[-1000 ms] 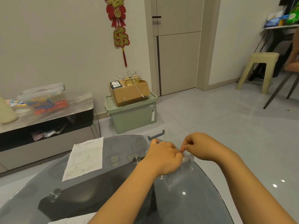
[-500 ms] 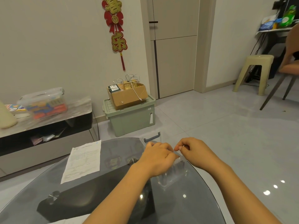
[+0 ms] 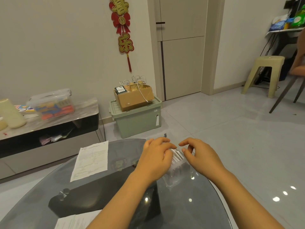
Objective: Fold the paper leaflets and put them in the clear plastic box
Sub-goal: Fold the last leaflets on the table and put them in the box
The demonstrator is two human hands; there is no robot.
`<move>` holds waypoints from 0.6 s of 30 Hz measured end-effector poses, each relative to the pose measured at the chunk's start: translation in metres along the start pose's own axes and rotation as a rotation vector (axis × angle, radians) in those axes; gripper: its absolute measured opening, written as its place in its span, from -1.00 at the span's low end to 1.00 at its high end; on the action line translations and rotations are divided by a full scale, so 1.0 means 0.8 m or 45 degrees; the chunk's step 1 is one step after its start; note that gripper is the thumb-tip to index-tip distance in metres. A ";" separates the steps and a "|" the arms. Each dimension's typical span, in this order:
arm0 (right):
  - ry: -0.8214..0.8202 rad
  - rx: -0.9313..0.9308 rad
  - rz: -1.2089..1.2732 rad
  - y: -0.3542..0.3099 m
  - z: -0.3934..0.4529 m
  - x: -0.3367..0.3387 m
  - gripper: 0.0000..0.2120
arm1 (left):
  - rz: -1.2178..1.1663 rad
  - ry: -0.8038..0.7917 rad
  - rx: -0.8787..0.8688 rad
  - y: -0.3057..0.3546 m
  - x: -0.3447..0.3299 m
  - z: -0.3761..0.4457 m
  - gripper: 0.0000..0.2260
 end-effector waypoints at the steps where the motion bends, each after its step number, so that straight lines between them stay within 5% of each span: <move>1: 0.034 0.024 -0.005 -0.005 -0.002 0.001 -0.83 | 0.009 0.035 0.025 -0.003 0.006 -0.005 -0.55; 6: 0.136 0.096 0.047 -0.041 -0.019 -0.008 -0.83 | 0.049 0.128 0.106 -0.023 0.036 -0.038 -0.64; 18: -0.176 0.375 -0.017 -0.125 -0.074 -0.106 -0.73 | 0.246 0.127 0.607 -0.197 0.064 -0.108 -0.66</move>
Point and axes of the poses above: each hand's wrist, its own z-axis towards the middle knuckle, its own x-axis out of the back of the hand, y = z × x, the point moved 6 cm from there along z, towards the middle knuckle, and after that the axes turned 8 degrees about y, right-handed, at the moved point
